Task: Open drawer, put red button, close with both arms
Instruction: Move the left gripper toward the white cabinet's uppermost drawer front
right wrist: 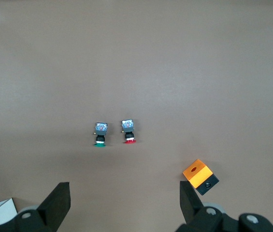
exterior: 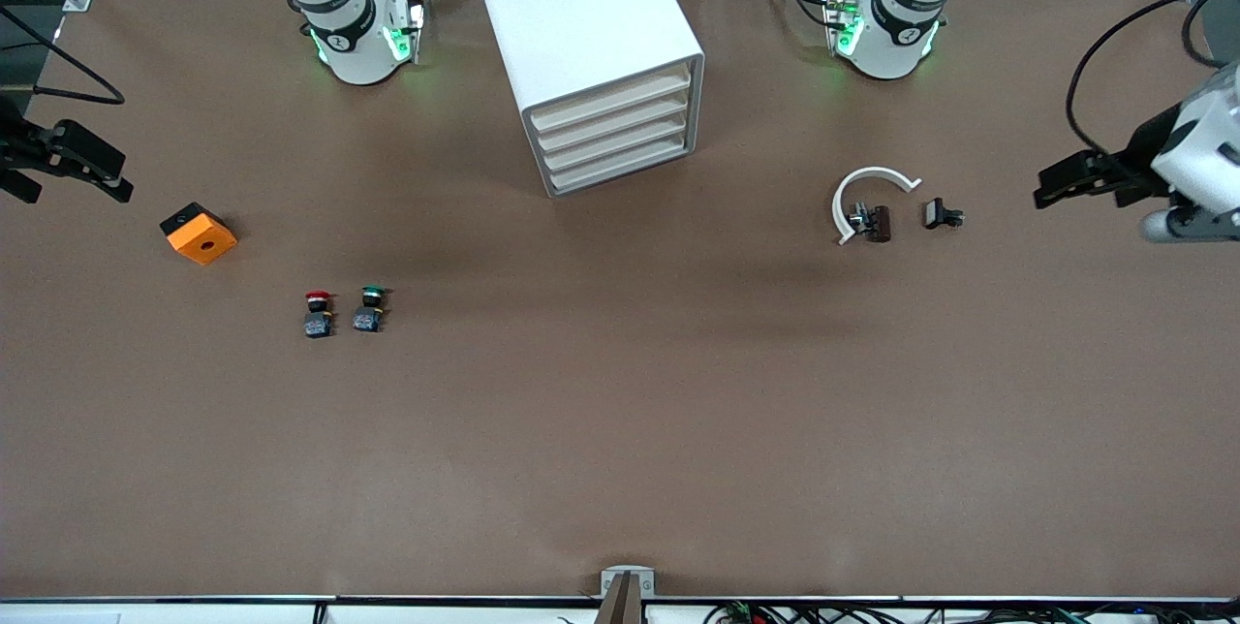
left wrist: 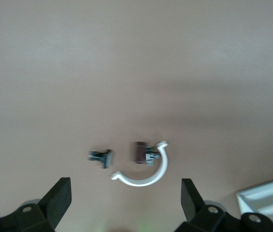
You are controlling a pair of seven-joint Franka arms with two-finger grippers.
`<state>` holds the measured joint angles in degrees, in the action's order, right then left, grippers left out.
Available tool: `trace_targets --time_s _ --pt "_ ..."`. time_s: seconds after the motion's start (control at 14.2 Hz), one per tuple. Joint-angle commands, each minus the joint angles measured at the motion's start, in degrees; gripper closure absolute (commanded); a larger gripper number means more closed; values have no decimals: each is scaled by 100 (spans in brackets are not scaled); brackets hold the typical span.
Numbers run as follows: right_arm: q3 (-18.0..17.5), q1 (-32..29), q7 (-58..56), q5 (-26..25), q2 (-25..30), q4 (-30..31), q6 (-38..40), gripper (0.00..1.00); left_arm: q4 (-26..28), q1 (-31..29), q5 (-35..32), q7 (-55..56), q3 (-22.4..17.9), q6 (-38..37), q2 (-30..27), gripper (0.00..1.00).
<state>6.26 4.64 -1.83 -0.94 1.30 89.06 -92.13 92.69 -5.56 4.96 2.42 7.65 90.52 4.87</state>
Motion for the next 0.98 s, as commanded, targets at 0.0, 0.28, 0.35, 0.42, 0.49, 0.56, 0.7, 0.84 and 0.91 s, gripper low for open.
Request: trace_targets --time_s 0.0,0.28,0.35,0.42,0.49,0.56,0.7,0.84,0.91 --pt "-11 -16 -37 -73 -16 -64 63 0 -225 116 321 65 26 228 662 0" --pt "-11 63 -11 -73 -51 -64 63 0 -225 686 330 1588 26 1097 1304 0" --pt "-11 80 -2 -64 -60 -55 72 0 -234 844 330 2221 35 1282 1480 0" --pt "-11 72 -2 -64 -60 -12 72 0 -234 1011 339 2784 35 1423 1629 0" --pt "-11 72 -37 -64 -69 -3 72 0 -234 1195 391 3451 35 1572 1788 0" --pt "-11 81 -46 -64 -138 -3 72 0 -234 1336 427 4006 35 1696 1911 0" --pt "-11 89 -46 -73 -235 15 116 0 -242 1626 540 4955 35 1785 2113 0" --pt "-11 124 15 -108 -533 67 325 0 -408 1846 857 6351 26 1785 2394 0" --pt "-11 168 68 -99 -674 76 405 0 -540 1961 875 6845 35 1785 2526 0"
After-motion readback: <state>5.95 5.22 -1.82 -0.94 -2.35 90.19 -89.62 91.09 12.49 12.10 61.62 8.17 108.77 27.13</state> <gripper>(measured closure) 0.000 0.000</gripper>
